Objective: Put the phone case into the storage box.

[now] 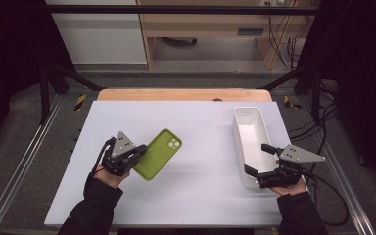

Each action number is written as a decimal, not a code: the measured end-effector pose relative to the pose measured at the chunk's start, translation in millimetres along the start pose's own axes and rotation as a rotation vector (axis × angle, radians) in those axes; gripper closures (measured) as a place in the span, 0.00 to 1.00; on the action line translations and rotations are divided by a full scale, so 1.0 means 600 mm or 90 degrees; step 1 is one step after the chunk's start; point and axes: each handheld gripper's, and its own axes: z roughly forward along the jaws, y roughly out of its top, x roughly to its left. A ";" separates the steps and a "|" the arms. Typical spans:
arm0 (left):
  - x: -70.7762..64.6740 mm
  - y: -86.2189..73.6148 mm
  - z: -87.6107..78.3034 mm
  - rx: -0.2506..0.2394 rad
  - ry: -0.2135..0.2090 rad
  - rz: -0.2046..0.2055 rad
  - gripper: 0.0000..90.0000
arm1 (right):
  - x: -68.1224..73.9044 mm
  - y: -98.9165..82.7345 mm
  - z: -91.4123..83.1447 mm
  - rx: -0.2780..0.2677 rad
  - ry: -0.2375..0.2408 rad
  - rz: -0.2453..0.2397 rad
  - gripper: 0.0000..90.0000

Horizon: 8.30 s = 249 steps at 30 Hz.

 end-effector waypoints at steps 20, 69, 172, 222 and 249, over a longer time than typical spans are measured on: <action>-0.056 0.019 0.040 0.010 -0.049 0.064 0.97 | 0.018 0.004 0.023 -0.001 0.034 0.022 0.03; -0.125 0.031 0.057 0.009 -0.087 0.166 0.97 | 0.061 0.053 0.090 0.090 0.070 0.020 0.04; -0.154 0.038 0.050 -0.015 -0.090 0.255 0.97 | 0.049 0.093 0.158 0.280 0.224 0.117 0.88; 0.008 -0.051 0.005 -0.117 -0.063 -0.098 0.21 | 0.026 0.145 0.083 0.228 0.096 0.028 0.88; 0.061 -0.137 -0.015 -0.139 -0.034 -0.156 0.07 | 0.030 0.211 0.058 0.238 0.030 -0.053 0.88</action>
